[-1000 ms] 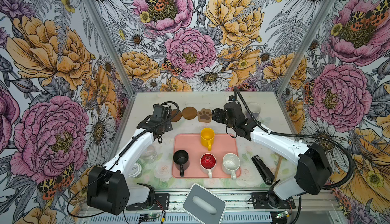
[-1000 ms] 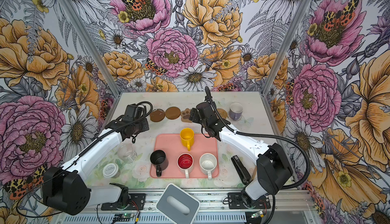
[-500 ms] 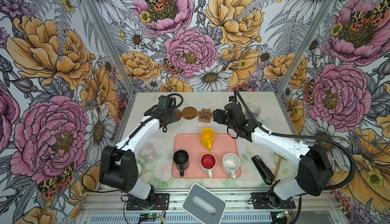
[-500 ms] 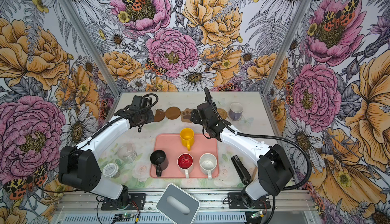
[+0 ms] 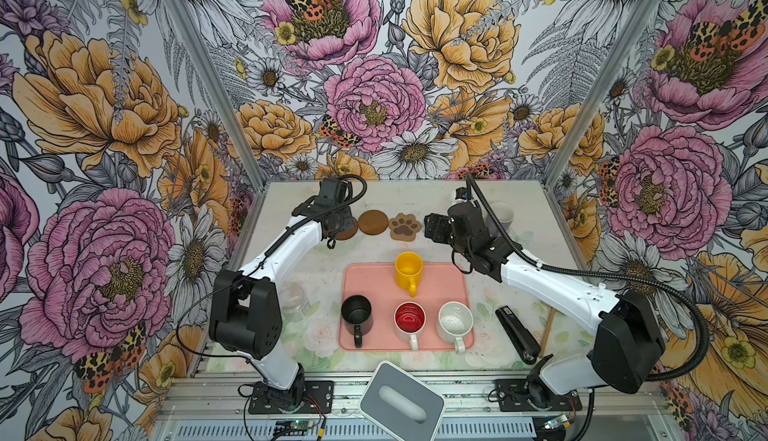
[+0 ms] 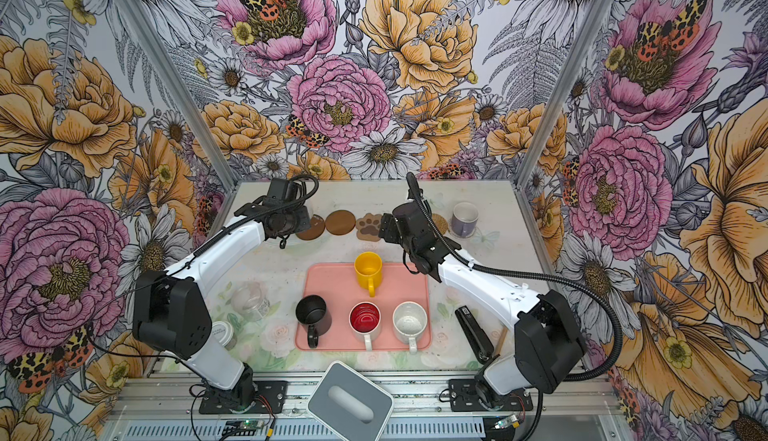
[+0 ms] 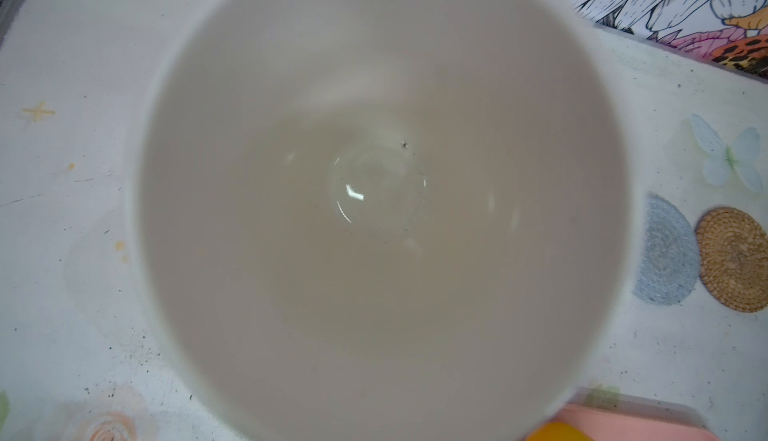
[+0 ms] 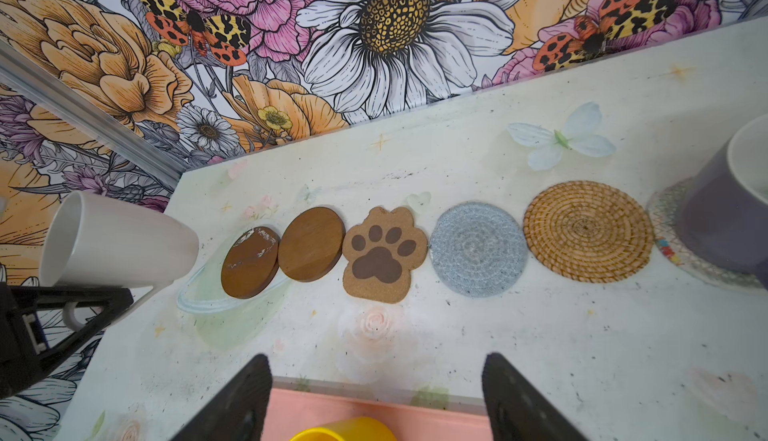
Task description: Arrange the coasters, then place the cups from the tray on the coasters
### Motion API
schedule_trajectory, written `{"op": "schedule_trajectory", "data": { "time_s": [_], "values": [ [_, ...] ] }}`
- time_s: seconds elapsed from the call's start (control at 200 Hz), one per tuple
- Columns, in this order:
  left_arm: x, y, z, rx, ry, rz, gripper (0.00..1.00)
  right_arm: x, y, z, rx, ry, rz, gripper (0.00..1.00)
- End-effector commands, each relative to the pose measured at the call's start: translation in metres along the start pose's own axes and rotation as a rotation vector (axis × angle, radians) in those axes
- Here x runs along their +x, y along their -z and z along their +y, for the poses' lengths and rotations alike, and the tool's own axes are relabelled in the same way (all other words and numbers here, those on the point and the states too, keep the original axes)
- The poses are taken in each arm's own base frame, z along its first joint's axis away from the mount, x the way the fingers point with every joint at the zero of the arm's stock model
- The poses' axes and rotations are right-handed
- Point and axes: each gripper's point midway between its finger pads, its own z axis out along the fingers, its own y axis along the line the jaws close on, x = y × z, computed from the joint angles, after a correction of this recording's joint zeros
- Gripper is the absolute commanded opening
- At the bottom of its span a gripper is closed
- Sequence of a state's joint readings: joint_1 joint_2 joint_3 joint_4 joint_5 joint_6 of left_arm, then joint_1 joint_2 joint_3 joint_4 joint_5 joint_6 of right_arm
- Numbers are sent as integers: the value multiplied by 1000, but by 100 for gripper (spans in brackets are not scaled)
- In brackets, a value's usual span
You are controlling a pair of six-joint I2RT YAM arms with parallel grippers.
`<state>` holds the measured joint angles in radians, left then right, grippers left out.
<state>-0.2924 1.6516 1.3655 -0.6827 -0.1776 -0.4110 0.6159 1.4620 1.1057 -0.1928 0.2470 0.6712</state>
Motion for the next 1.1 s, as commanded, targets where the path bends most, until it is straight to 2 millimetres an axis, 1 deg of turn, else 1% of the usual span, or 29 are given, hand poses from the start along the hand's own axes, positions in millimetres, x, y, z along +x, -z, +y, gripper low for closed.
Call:
{"op": "schedule_trajectory", "data": {
  "time_s": [0.0, 0.13, 0.205, 0.31, 0.36, 0.365, 0.375, 0.465, 0.56, 0.575, 0.776, 1.096],
  "values": [
    [-32, 6, -19, 56, 3, -92, 0, -2, -2, -6, -3, 1, -10, 82],
    [-39, -4, -25, 61, -4, -84, 0, -5, 5, -13, -4, -15, -21, 82],
    [-43, -10, -27, 54, -6, -82, 0, -6, 10, -21, 9, -22, -38, 82],
    [-44, -20, -26, 22, -11, -60, 0, -7, 16, -35, 29, -43, -53, 83],
    [-47, -18, -26, 16, -11, -63, 0, -7, 18, -39, 35, -53, -58, 83],
    [-43, -25, -25, 7, -14, -47, 0, -7, 18, -40, 35, -55, -59, 83],
    [-39, -32, -23, -3, -16, -33, 0, -7, 19, -41, 36, -57, -60, 83],
    [-35, -40, -21, -20, -17, -14, 0, -8, 21, -46, 42, -65, -66, 83],
    [-31, -46, -18, -31, -13, 3, 0, -8, 22, -48, 41, -70, -68, 83],
    [-32, -46, -14, -57, -13, -7, 0, -8, 22, -48, 40, -71, -69, 83],
    [-28, -53, -7, -79, 1, 7, 0, -8, 21, -49, 34, -75, -66, 83],
    [-20, -60, -4, -78, 4, 36, 0, -6, 20, -49, 30, -79, -60, 83]
  ]
}}
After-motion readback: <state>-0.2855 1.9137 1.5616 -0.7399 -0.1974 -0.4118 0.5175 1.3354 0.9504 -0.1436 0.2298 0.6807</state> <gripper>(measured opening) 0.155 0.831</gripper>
